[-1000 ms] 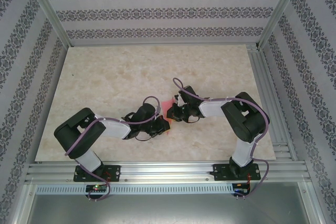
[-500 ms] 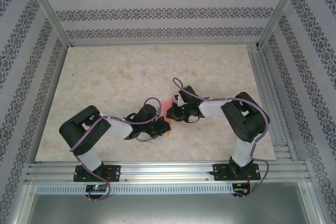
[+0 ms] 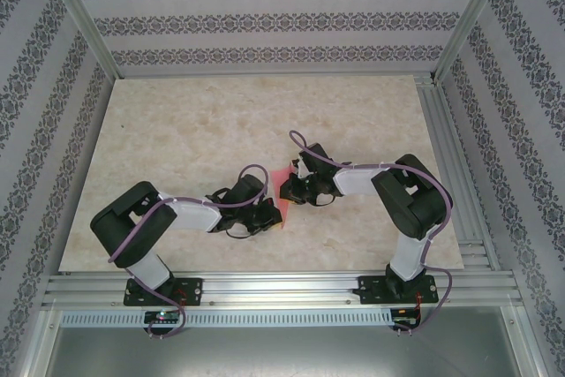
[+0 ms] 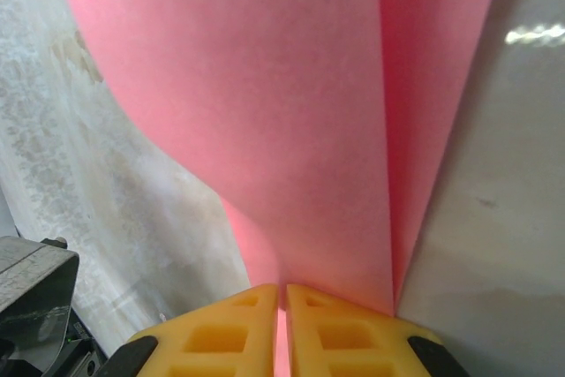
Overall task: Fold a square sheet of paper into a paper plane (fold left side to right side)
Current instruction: Fold the wing for the fifth time at the center of the table.
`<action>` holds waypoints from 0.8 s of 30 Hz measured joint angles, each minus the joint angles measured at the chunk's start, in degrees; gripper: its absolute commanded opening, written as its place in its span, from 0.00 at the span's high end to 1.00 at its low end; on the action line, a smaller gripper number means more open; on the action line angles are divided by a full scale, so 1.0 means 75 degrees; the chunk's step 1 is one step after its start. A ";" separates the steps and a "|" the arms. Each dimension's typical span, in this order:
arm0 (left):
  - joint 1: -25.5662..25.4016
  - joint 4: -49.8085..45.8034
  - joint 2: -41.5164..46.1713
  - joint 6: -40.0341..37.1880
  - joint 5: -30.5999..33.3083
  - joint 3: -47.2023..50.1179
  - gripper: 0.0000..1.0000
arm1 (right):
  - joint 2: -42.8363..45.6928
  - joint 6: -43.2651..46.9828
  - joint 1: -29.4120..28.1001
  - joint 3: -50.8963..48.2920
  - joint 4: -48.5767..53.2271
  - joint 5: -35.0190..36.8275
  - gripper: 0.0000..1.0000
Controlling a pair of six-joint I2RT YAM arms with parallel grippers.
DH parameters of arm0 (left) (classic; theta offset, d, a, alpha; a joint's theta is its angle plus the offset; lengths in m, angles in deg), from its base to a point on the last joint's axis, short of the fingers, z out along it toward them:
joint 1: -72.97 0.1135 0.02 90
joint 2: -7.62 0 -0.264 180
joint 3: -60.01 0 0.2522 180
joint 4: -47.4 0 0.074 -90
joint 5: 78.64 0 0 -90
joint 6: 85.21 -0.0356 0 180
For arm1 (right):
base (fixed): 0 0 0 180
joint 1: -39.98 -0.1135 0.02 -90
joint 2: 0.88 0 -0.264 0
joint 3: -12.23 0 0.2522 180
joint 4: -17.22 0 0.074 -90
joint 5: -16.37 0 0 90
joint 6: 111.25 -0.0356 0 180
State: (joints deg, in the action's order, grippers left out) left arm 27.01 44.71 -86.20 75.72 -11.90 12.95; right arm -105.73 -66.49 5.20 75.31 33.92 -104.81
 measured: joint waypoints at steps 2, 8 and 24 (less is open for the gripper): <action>-0.0026 0.0061 0.0000 0.0012 0.0009 0.0017 1.00 | -0.0009 0.0003 0.0000 0.0009 0.0020 0.0000 0.87; -0.0041 -0.0323 0.0341 -0.0050 0.0009 0.0023 1.00 | -0.0009 0.0032 0.0000 0.0026 0.0052 0.0000 0.87; -0.0128 -0.0781 0.0105 -0.0283 -0.0114 -0.0743 1.00 | -0.0009 0.0032 0.0000 0.0026 0.0044 0.0000 0.86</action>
State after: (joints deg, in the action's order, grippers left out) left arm 26.05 38.85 -85.41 73.60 -12.76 7.38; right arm -105.80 -66.24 5.20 75.50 34.25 -104.81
